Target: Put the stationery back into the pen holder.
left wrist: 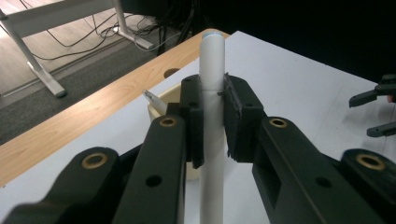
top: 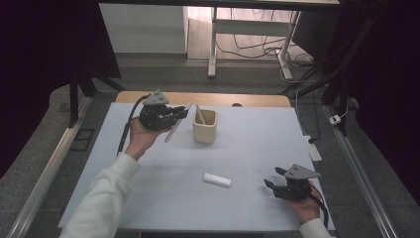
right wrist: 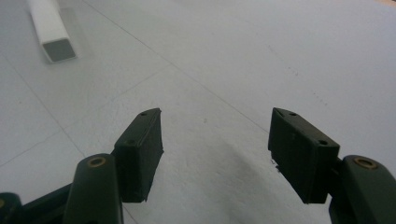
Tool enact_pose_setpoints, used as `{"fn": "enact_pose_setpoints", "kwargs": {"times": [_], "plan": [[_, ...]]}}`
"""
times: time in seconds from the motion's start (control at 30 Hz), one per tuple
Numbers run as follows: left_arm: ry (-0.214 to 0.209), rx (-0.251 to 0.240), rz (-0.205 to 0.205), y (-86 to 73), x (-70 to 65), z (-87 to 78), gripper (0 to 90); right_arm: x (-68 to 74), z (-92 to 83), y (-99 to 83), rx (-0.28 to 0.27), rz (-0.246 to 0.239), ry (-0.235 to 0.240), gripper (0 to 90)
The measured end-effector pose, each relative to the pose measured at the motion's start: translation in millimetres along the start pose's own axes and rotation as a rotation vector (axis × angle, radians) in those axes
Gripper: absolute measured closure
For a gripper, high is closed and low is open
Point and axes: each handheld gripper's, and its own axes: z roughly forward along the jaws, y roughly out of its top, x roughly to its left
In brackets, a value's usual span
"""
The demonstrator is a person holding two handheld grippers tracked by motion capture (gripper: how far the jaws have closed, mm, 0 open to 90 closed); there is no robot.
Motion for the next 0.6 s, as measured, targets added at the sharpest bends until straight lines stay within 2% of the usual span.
{"fn": "enact_pose_setpoints", "kwargs": {"times": [0.6], "plan": [[0.007,-0.035,-0.011,11.3,-0.2,18.1,77.9,-0.2,-0.3,-0.1,0.002,0.003,-0.003,34.7]]}}
